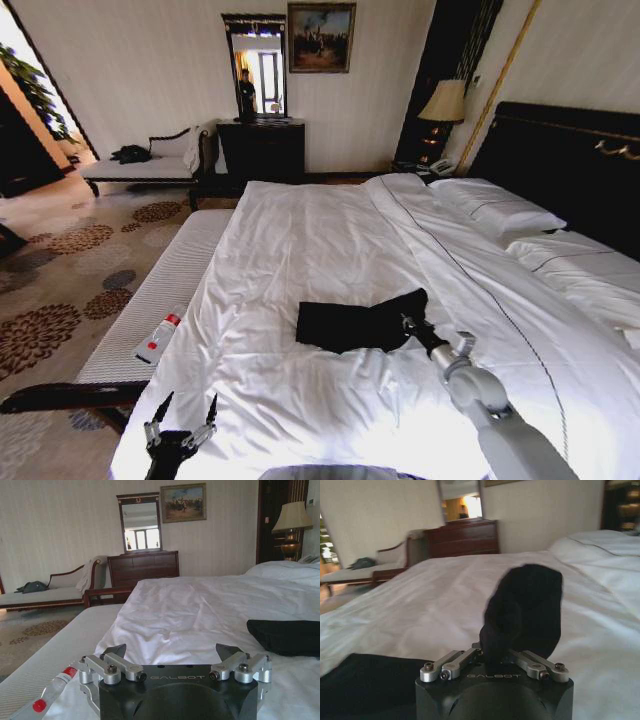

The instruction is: Fold the clothes on the bed.

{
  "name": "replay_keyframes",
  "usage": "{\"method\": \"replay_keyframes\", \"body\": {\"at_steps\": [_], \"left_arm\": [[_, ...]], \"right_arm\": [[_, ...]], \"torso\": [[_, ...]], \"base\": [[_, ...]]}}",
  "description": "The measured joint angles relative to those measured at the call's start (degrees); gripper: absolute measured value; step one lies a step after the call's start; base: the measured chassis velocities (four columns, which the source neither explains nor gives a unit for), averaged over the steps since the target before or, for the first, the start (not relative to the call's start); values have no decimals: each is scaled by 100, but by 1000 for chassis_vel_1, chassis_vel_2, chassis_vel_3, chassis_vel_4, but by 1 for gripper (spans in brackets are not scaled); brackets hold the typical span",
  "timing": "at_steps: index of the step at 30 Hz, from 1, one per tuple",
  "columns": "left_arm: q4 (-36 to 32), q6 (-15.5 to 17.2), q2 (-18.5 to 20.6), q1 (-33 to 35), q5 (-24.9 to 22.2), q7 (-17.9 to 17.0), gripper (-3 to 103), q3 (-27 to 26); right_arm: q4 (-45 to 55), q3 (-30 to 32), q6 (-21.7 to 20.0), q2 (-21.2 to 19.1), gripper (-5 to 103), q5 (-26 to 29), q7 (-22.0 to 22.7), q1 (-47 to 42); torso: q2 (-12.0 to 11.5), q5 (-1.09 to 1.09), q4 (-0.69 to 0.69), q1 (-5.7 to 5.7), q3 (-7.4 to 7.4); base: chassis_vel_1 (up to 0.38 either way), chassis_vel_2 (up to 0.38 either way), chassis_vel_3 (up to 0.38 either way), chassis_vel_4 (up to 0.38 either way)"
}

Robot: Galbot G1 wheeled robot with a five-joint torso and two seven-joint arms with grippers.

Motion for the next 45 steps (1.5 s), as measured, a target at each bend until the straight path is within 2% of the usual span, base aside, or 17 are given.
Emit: {"method": "replay_keyframes", "body": {"at_steps": [5,12,20,29,45], "left_arm": [[0,0,0,0,0,0,100,0],[0,0,0,0,0,0,100,0],[0,0,0,0,0,0,100,0],[0,0,0,0,0,0,100,0],[0,0,0,0,0,0,100,0]], "right_arm": [[93,-501,-127,-37,5,-28,135,293],[-16,-1067,-401,-42,5,278,305,817],[-392,-1712,-507,268,5,328,390,1344],[-641,-2072,-534,576,5,263,407,1521],[-1272,-2320,-424,702,5,136,385,1819]], "torso": [[0,-1,1,0,0],[0,-1,0,0,0],[0,-1,0,0,0],[0,-1,0,0,0],[0,0,1,0,0]], "base": [[0,0,0,0],[0,0,0,0],[0,0,0,0],[0,0,0,0],[0,0,0,0]]}}
